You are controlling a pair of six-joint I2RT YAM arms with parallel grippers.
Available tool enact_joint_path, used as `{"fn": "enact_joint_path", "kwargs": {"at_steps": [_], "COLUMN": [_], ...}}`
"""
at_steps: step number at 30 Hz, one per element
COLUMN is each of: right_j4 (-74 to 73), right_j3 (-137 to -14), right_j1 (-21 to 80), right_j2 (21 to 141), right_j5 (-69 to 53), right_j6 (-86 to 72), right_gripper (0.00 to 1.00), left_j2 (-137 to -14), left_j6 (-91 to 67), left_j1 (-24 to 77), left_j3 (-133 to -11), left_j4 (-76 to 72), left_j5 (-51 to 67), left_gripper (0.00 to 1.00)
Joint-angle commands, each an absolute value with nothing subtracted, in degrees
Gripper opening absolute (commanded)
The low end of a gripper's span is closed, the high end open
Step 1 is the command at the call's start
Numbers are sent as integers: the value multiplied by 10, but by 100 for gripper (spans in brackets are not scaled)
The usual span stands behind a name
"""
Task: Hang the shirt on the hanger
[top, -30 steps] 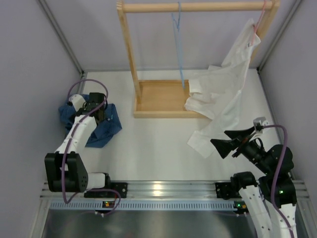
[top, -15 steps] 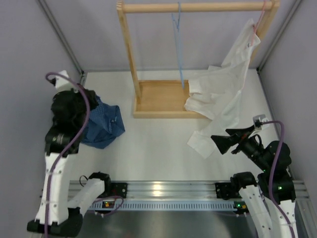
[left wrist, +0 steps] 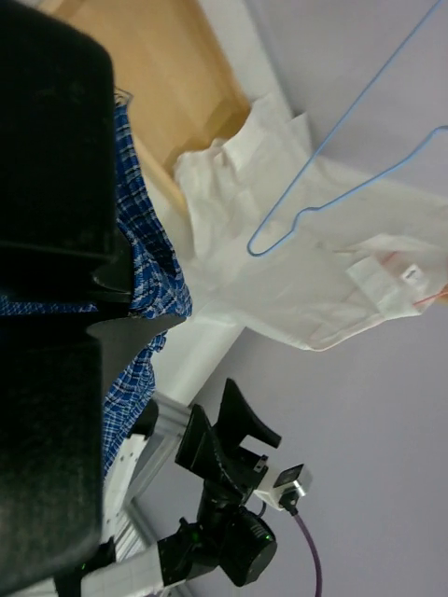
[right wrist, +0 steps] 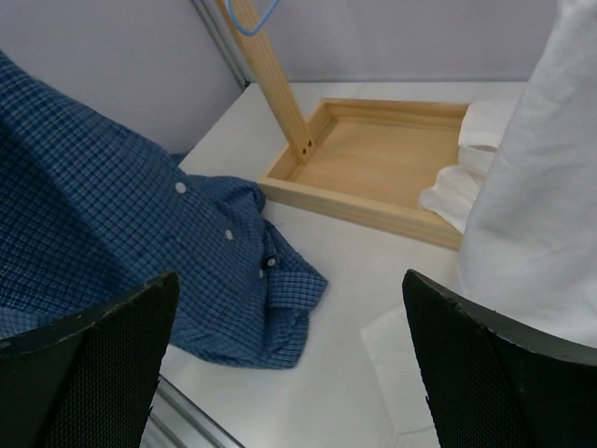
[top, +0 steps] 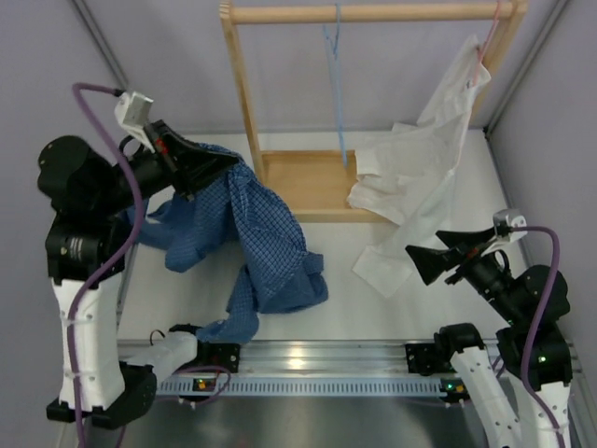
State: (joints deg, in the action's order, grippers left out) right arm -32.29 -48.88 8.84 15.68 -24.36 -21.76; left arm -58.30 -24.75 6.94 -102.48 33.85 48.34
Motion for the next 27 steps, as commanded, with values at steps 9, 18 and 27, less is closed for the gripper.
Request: {"fn": "enact_joint_path", "kwargs": {"at_steps": [9,18,27], "right_j4": [-201,-237,-135], "right_j3": [-431,-380,-264], "right_j1": [97,97,135], "right_j2": [191,186,234], "right_j5": [-486,-470,-416], "right_j6": [-247,-251,-351], "right_gripper": [100,99,93], "left_j2": [-629,-492,-394], "left_j6": [-465,-392,-320], "left_j1": [77,76,76], "left_j3": [-1080,-862,-720], "left_j4": [154,214,513], "left_j5": [496,334,-332], "left_gripper": [0,0,0]}}
